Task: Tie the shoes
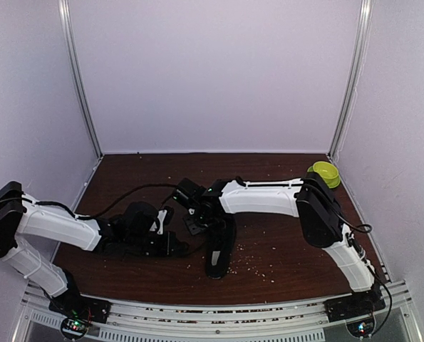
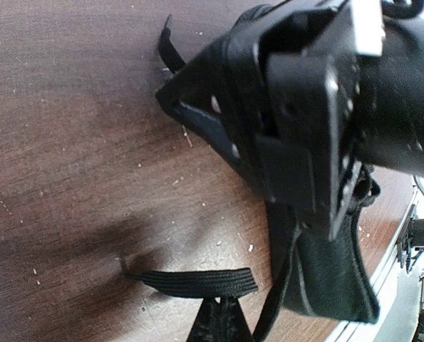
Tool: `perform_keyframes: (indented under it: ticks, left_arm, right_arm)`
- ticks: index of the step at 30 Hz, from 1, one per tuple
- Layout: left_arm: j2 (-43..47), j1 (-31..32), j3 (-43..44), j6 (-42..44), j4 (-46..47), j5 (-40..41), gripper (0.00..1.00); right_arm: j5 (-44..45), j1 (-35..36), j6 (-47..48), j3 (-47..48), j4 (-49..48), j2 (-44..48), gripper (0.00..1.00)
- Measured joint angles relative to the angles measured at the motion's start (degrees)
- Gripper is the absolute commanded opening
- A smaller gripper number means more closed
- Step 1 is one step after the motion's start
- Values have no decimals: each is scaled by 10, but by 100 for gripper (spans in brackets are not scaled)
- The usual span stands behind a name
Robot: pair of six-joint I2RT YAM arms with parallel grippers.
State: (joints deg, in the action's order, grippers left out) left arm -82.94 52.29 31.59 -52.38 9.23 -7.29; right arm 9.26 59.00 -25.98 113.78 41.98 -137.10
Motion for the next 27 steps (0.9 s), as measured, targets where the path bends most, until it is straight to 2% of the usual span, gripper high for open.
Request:
perform_keyframes:
  ticks: [12,15,19,23,27]
  left_arm:
    - [0,1,0,4,2,0,0]
    - [0,1,0,4,2,-1,0]
    - [-1,3,0,7,2,-5,0]
    - [-7,9,3,22,17,-24,0]
    - [-30,26,23,44,37,-55,0]
  right_arm:
    - [-22,-31,-34,14,-23,-20,45]
    - [-31,-42,-41,15,-34,-21,33]
    - [-47,-56,-47,15,-47,-24,0]
    - [-73,-66,-55,5,-74,-23,0]
    - [-110,-73,-56,-48,-131,3,0]
